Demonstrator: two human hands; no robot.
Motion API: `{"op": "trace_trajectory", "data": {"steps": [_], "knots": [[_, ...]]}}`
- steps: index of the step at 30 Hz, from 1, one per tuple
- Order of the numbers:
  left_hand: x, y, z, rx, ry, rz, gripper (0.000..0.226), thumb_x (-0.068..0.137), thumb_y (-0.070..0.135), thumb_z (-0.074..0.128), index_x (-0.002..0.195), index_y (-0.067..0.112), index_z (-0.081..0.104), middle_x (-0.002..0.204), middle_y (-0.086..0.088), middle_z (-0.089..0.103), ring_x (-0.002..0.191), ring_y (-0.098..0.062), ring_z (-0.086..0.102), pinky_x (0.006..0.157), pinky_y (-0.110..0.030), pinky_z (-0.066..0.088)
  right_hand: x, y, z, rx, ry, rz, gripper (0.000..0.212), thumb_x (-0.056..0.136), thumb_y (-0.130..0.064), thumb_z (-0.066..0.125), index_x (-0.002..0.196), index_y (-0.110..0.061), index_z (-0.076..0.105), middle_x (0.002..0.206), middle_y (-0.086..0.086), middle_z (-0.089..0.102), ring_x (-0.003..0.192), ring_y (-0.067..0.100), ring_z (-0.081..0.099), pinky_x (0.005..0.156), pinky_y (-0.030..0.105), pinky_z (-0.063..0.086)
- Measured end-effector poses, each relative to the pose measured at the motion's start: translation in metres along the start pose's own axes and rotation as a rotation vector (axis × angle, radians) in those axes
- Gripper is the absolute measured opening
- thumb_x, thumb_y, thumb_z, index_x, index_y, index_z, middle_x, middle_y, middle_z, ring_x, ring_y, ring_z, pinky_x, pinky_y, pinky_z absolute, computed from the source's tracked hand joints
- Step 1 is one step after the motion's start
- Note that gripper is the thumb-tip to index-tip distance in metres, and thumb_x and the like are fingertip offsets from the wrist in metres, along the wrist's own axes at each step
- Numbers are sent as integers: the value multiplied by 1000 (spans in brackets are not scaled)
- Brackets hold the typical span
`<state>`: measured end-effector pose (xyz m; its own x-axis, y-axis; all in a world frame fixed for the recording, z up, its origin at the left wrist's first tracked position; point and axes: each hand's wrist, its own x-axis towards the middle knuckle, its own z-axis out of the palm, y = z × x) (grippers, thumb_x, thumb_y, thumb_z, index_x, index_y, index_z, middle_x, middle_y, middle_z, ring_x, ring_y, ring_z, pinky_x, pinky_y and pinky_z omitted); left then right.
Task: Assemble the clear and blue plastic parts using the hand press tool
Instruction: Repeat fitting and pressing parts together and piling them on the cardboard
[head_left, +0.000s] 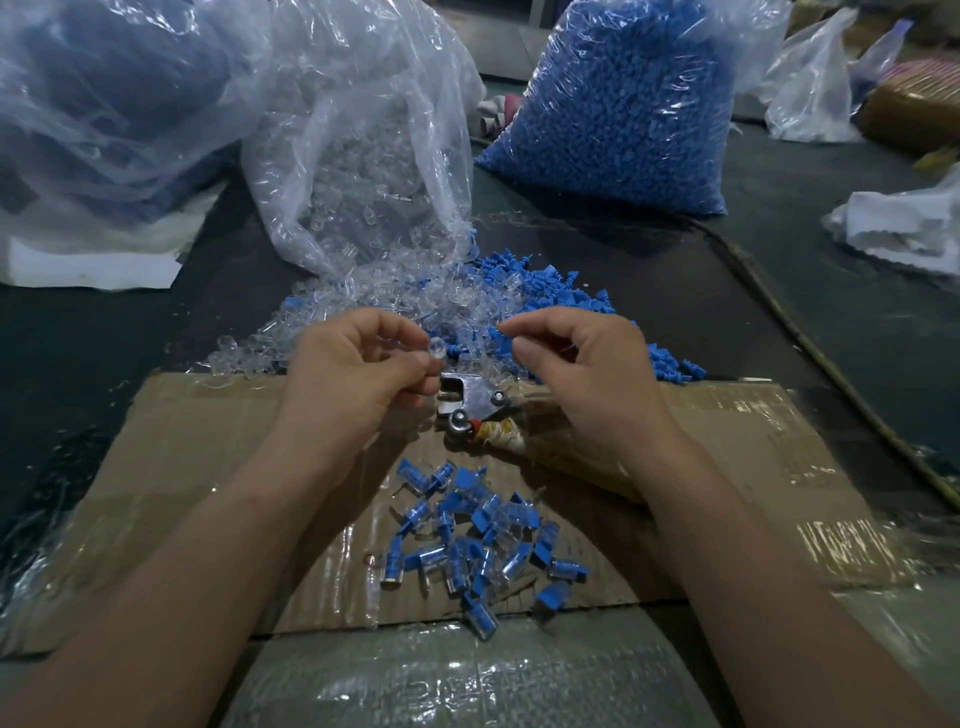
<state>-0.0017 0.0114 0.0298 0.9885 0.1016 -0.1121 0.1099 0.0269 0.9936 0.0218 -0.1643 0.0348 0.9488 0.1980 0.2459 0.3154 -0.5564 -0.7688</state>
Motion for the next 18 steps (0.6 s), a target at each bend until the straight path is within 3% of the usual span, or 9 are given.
{"op": "trace_trajectory", "data": {"steps": [3, 8, 14, 16, 18], "knots": [[-2, 1, 3, 36, 5, 20, 10, 82, -2, 61, 84, 8, 61, 71, -11, 69, 59, -15, 66, 57, -32, 57, -7, -11, 6, 74, 33, -92, 24, 82, -9, 65, 80, -32, 60, 72, -15, 59, 68, -3, 57, 63, 9, 46], [-5, 0, 6, 98, 2, 60, 10, 78, 2, 66, 82, 11, 62, 69, -7, 70, 61, -14, 68, 59, -30, 57, -12, -16, 17, 11, 69, -199, 6, 80, -6, 68, 86, -9, 69, 71, -16, 59, 65, -2, 57, 64, 9, 46], [-8, 2, 7, 156, -70, 159, 11, 75, 2, 68, 80, 12, 67, 69, -8, 70, 59, -12, 67, 54, -16, 52, -11, -16, 21, -143, 90, -277, 11, 79, -11, 67, 88, -6, 70, 78, 5, 69, 70, 16, 64, 66, 39, 54], [-8, 2, 7, 133, -86, 163, 13, 76, 2, 66, 81, 13, 67, 69, -8, 70, 58, -12, 66, 54, -16, 53, -11, -15, 21, -121, 74, -283, 13, 79, -12, 68, 90, -6, 70, 79, 4, 69, 71, 15, 63, 67, 37, 54], [-7, 2, 7, 72, -102, 138, 14, 77, -2, 64, 80, 11, 67, 66, -8, 70, 56, -11, 65, 53, -16, 52, -10, -14, 19, -64, 61, -267, 18, 78, -15, 71, 94, -6, 69, 80, 0, 66, 72, 10, 61, 69, 27, 52]]}}
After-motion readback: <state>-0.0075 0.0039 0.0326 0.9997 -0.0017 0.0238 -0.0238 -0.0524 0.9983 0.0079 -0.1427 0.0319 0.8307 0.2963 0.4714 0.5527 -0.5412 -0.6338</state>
